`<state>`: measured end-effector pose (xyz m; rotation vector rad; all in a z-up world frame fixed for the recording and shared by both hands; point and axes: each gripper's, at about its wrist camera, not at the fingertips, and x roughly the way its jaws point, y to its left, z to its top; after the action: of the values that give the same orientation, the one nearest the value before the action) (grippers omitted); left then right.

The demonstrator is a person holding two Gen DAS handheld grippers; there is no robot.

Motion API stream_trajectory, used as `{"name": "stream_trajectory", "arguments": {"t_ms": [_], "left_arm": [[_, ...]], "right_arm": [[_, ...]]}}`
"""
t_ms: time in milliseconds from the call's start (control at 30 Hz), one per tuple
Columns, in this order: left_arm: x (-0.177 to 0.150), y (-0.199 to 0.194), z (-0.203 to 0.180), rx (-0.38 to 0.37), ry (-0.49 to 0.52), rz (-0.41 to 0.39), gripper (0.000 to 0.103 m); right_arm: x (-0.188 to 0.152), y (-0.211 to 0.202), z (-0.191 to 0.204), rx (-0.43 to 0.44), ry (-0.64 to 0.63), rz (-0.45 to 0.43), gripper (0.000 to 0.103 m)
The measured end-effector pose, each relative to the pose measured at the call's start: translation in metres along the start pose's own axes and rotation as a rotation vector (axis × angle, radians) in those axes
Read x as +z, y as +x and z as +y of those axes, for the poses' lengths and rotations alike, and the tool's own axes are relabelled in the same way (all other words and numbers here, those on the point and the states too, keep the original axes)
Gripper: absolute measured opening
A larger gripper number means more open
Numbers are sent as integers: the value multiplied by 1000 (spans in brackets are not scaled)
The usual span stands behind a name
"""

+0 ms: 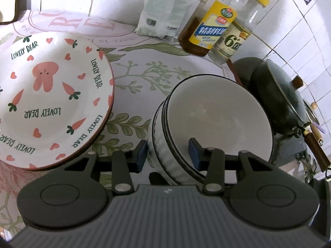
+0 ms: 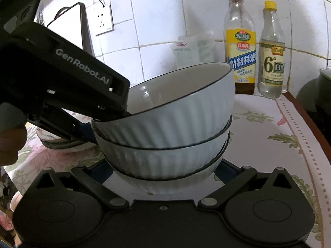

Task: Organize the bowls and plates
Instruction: 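Lift the bowl stack and carry it over the pink-heart plate stack with both tools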

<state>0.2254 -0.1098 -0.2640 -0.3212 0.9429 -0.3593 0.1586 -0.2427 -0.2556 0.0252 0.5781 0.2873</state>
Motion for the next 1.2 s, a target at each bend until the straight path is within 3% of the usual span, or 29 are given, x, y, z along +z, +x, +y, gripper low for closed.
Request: {"name": "stream_trajectory", "arguments": {"t_ms": [267,633,900,1200], "left_arm": [[-12,-45,-8,-22,1,-23,41],[-28,-118,8,-2,-62,-72,41],[-14,-162,29,75,-100,-135,41],[11,-173,64,144,-132,-184,41]], "right_arm": [[12,-38,20,-12,-14,-6,103],[32,-70,64,56,-79,16,103],[63,-59,94,175,-129,1,103],[88,-18,113,258,-159,-18,103]]}}
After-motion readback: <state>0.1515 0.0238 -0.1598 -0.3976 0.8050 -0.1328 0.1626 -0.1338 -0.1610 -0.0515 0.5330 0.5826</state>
